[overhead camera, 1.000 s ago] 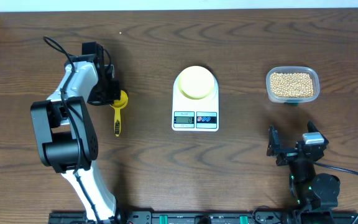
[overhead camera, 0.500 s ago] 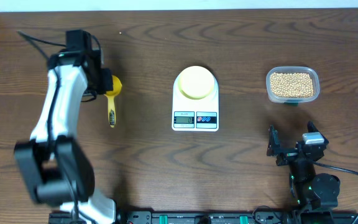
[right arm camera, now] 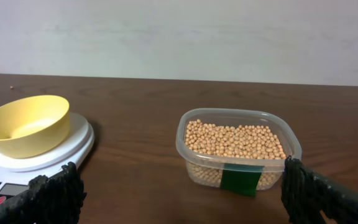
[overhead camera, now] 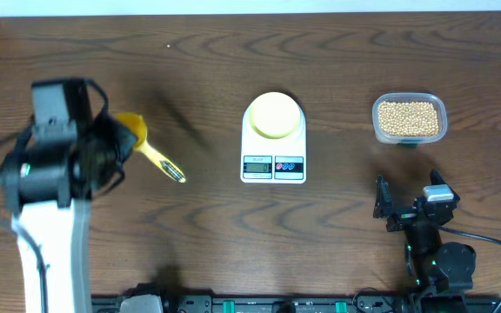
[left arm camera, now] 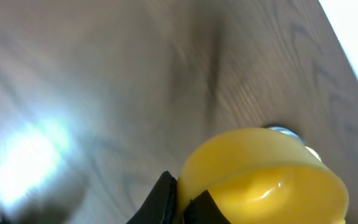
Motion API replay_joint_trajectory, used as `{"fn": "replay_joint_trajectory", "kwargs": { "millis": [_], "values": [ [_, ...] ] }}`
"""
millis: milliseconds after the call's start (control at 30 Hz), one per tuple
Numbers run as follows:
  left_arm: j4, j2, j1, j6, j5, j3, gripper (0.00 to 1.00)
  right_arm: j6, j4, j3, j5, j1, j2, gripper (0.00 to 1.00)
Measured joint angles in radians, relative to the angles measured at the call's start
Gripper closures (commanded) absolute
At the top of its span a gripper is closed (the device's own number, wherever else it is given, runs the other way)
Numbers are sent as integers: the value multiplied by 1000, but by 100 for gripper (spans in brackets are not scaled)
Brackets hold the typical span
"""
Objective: Scoop item into bowl and weigh 50g on scale
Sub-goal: 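Lift the yellow scoop with the left gripper toward the scale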
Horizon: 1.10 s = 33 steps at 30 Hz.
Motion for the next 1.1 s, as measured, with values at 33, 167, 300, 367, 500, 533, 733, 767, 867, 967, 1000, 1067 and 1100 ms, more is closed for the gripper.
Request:
{"fn": "replay_joint_trajectory", "kwargs": {
  "millis": [33,167,300,367,500,533,733,767,867,967,1000,1067,1100],
  "values": [
    [-36,-25,0,-46,1,0,93,0,0,0,0,0,0,1],
    [-186,-96,0,-211,8,1,93,0,0,0,0,0,0,1],
    [-300,-123,0,-367,11,1,93,0,0,0,0,0,0,1],
    [-324,-122,0,-424,11,1,93,0,0,0,0,0,0,1],
    [-342,-114,0,-508,11,1,92,0,0,0,0,0,0,1],
    [-342,-112,0,-523,15,1,93,0,0,0,0,0,0,1],
    [-324,-101,0,-561,53,1,93,0,0,0,0,0,0,1],
    [-314,-100,0,-566,60,1,93,0,0,0,0,0,0,1],
    [-280,-92,0,-574,72,1,93,0,0,0,0,0,0,1],
    [-254,-83,0,-575,79,1,93,0,0,0,0,0,0,1],
    [-249,-80,0,-575,82,1,93,0,0,0,0,0,0,1],
    [-242,-75,0,-577,85,1,93,0,4,0,-1,0,0,1],
    [-236,-73,0,-577,88,1,93,0,16,0,-6,0,0,1]
  ]
}}
